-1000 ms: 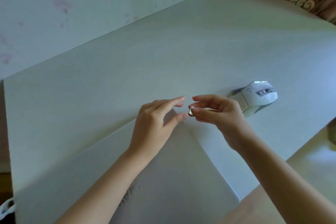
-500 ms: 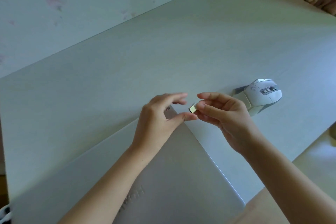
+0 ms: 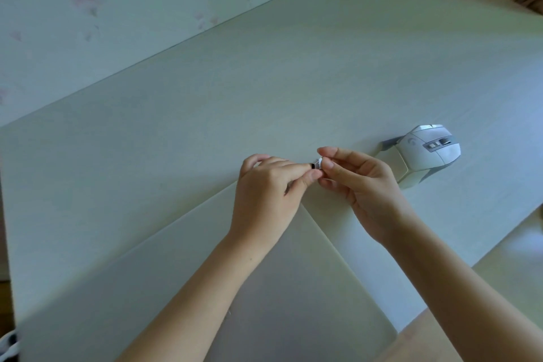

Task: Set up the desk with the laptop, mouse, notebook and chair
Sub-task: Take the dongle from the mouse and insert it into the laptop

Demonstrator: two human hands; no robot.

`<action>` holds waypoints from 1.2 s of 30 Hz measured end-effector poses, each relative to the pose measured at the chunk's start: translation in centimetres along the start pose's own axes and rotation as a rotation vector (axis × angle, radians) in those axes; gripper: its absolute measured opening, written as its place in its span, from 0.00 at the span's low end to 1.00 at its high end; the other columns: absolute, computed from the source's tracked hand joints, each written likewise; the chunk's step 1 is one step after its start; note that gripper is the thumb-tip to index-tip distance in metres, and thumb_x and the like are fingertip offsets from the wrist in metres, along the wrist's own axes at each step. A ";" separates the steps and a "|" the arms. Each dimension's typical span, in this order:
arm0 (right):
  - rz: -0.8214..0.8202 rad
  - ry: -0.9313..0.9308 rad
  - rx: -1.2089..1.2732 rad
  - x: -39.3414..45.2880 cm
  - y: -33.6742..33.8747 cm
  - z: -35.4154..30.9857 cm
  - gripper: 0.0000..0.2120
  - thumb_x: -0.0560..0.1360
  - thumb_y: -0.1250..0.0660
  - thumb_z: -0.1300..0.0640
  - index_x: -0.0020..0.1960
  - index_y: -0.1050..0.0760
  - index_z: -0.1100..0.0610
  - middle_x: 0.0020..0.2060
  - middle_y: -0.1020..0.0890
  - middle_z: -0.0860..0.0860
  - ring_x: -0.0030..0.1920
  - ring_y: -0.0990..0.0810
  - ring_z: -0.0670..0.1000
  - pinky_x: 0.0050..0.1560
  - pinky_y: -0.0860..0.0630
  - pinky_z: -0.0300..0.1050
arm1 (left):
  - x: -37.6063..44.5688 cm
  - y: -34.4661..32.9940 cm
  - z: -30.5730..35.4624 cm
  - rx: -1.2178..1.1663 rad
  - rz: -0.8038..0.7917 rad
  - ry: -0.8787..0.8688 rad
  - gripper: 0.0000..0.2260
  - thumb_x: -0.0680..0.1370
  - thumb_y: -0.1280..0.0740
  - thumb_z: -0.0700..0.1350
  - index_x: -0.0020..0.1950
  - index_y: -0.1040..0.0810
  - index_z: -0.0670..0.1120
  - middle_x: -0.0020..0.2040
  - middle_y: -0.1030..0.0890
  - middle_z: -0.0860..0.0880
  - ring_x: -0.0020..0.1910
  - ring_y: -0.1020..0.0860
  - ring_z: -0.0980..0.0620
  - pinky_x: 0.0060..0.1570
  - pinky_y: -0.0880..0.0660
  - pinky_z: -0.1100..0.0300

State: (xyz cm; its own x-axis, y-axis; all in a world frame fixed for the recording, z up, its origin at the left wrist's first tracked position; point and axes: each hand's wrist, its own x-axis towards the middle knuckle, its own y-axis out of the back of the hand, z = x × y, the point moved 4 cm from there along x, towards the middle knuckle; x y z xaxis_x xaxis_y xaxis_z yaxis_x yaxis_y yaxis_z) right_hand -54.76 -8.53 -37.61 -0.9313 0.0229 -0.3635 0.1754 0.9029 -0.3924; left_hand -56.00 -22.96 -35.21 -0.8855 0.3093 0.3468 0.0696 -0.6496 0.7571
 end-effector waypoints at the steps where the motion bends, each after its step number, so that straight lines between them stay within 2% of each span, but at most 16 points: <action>1: -0.005 0.003 -0.029 0.0 -0.2 -0.2 0.12 0.68 0.30 0.61 0.51 0.20 0.62 0.39 0.16 0.53 0.41 0.17 0.49 0.43 0.21 0.39 | 0.1 0.2 0.2 0.103 0.027 -0.045 0.13 0.78 0.35 0.49 0.34 0.22 0.50 0.26 0.30 0.55 0.31 0.28 0.54 0.55 0.30 0.51; 4: 0.003 0.003 -0.154 -0.1 -0.7 -0.4 0.09 0.72 0.31 0.58 0.48 0.18 0.63 0.39 0.17 0.57 0.39 0.18 0.50 0.44 0.19 0.42 | -0.1 0.4 0.5 0.414 0.080 -0.257 0.09 0.78 0.35 0.44 0.39 0.18 0.49 0.31 0.22 0.54 0.36 0.21 0.51 0.55 0.31 0.51; 7: 0.036 0.010 -0.195 0.2 -1.0 -0.3 0.07 0.70 0.28 0.62 0.47 0.18 0.63 0.40 0.19 0.60 0.39 0.18 0.52 0.45 0.19 0.41 | -0.5 0.4 0.2 0.505 0.061 -0.342 0.08 0.79 0.34 0.45 0.43 0.17 0.49 0.35 0.19 0.54 0.39 0.19 0.51 0.53 0.29 0.53; 9: 0.052 0.016 -0.145 0.4 -0.9 -0.1 0.11 0.67 0.27 0.68 0.49 0.19 0.64 0.41 0.21 0.61 0.42 0.18 0.54 0.49 0.19 0.42 | -0.4 0.8 -0.8 0.484 -0.008 -0.246 0.09 0.79 0.35 0.51 0.50 0.17 0.50 0.42 0.17 0.54 0.43 0.18 0.51 0.50 0.29 0.53; 11: 0.065 0.016 -0.135 0.4 -0.7 0.2 0.14 0.66 0.27 0.69 0.51 0.19 0.64 0.41 0.20 0.60 0.43 0.18 0.55 0.51 0.20 0.42 | -0.2 1.6 -2.4 0.448 -0.120 -0.011 0.20 0.76 0.38 0.59 0.61 0.20 0.48 0.48 0.16 0.51 0.47 0.18 0.48 0.47 0.28 0.53; 13: 0.077 0.014 -0.133 0.2 -0.7 0.5 0.15 0.66 0.27 0.69 0.52 0.20 0.63 0.40 0.18 0.59 0.41 0.17 0.53 0.51 0.20 0.42 | -0.2 2.5 -3.3 0.335 -0.159 0.228 0.21 0.77 0.38 0.59 0.65 0.23 0.49 0.51 0.17 0.50 0.50 0.20 0.46 0.46 0.25 0.53; 15: 0.095 0.023 -0.137 -0.1 -0.8 0.8 0.13 0.66 0.27 0.68 0.51 0.20 0.62 0.37 0.18 0.57 0.38 0.17 0.51 0.47 0.20 0.41 | -0.3 2.6 -3.5 0.232 -0.142 0.365 0.17 0.77 0.35 0.56 0.64 0.23 0.52 0.54 0.18 0.52 0.53 0.21 0.49 0.48 0.26 0.55; 17: 0.105 0.035 -0.139 -0.3 -1.0 0.8 0.11 0.67 0.26 0.68 0.48 0.20 0.60 0.34 0.17 0.53 0.34 0.18 0.48 0.39 0.21 0.38 | -0.2 2.2 -3.5 0.127 -0.142 0.466 0.15 0.76 0.33 0.56 0.61 0.22 0.53 0.54 0.20 0.54 0.53 0.22 0.52 0.48 0.29 0.59; 20: 0.144 0.057 -0.156 -0.6 -0.9 0.5 0.10 0.67 0.26 0.67 0.47 0.21 0.59 0.34 0.17 0.52 0.32 0.19 0.47 0.32 0.24 0.36 | 0.2 1.6 -4.1 -0.031 -0.204 0.627 0.14 0.74 0.31 0.57 0.56 0.21 0.53 0.48 0.21 0.55 0.44 0.24 0.54 0.39 0.33 0.66; 22: 0.161 0.056 -0.159 -0.9 -0.5 0.3 0.10 0.68 0.26 0.67 0.47 0.21 0.58 0.35 0.17 0.55 0.33 0.19 0.48 0.34 0.23 0.37 | 0.4 1.4 -4.5 -0.075 -0.259 0.633 0.12 0.71 0.29 0.59 0.50 0.20 0.54 0.43 0.21 0.57 0.42 0.25 0.56 0.38 0.33 0.66; 26: 0.147 0.033 -0.113 -1.9 -0.3 -0.2 0.09 0.68 0.27 0.68 0.47 0.20 0.60 0.36 0.16 0.55 0.35 0.17 0.51 0.40 0.21 0.41 | 0.8 1.9 -5.2 -0.252 -0.281 0.669 0.13 0.64 0.27 0.62 0.42 0.18 0.56 0.36 0.20 0.57 0.36 0.24 0.56 0.41 0.30 0.59; 30: 0.121 0.029 -0.083 -3.6 -1.1 -0.7 0.09 0.68 0.28 0.68 0.47 0.20 0.58 0.37 0.16 0.55 0.39 0.15 0.54 0.44 0.19 0.49 | 1.5 4.0 -4.3 -0.349 -0.237 0.632 0.07 0.69 0.25 0.54 0.39 0.18 0.53 0.27 0.27 0.62 0.31 0.30 0.60 0.34 0.35 0.69; 33: 0.082 0.029 -0.008 -4.5 -2.3 -1.1 0.10 0.68 0.28 0.68 0.47 0.20 0.58 0.35 0.16 0.54 0.37 0.15 0.53 0.42 0.18 0.50 | 1.7 5.9 -3.1 -0.448 -0.208 0.600 0.06 0.65 0.23 0.55 0.38 0.17 0.56 0.35 0.22 0.59 0.36 0.27 0.60 0.38 0.33 0.70; 36: 0.065 0.031 0.045 -4.6 -3.4 -1.4 0.10 0.67 0.28 0.69 0.46 0.20 0.58 0.34 0.17 0.54 0.33 0.17 0.51 0.40 0.18 0.47 | 1.8 7.0 -2.3 -0.541 -0.200 0.591 0.05 0.65 0.26 0.53 0.39 0.16 0.55 0.40 0.19 0.54 0.39 0.24 0.60 0.43 0.30 0.74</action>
State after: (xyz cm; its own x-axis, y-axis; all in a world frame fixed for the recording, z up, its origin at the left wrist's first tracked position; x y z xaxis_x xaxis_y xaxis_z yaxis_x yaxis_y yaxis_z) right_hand -51.55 -11.13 -33.45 -0.9267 0.0944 -0.3637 0.2491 0.8790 -0.4065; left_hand -58.14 -28.55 -30.61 -0.9639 0.1364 -0.2288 -0.2121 -0.9125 0.3497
